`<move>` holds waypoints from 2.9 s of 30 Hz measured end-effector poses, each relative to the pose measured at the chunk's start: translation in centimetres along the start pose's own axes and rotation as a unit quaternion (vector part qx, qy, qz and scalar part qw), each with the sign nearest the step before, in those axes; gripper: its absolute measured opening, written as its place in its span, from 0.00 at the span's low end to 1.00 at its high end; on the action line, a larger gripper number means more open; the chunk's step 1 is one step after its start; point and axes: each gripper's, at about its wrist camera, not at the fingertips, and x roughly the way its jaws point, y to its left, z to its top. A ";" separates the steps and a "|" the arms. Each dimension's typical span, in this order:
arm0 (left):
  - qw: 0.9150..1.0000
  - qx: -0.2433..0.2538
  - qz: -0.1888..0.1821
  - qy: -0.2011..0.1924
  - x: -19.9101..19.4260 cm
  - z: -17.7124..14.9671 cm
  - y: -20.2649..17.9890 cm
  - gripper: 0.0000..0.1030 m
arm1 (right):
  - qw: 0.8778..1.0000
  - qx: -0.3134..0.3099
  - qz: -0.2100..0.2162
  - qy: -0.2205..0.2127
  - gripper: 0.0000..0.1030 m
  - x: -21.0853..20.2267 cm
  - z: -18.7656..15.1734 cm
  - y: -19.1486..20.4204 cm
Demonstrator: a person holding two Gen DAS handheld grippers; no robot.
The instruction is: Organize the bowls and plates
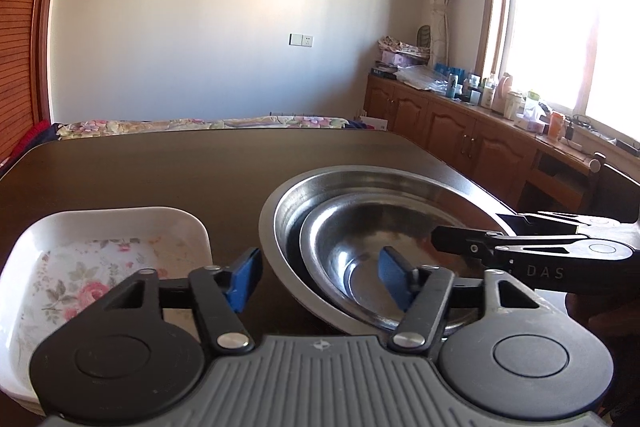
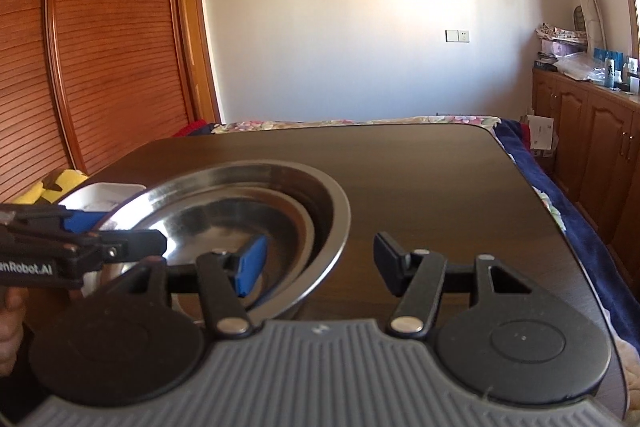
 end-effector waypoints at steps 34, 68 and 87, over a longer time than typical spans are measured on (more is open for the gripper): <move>1.000 0.001 0.022 -0.022 -3.0 3.4 1.6 0.40 | 0.998 -0.001 0.044 -0.041 0.37 -0.7 3.0 2.5; 0.993 -0.034 0.107 -0.026 -7.7 4.0 11.1 0.40 | 0.989 -0.032 0.143 -0.016 0.37 3.6 4.8 10.9; 0.995 -0.038 0.097 -0.001 -7.4 1.0 12.5 0.40 | 0.990 -0.016 0.136 0.015 0.37 4.6 2.9 11.9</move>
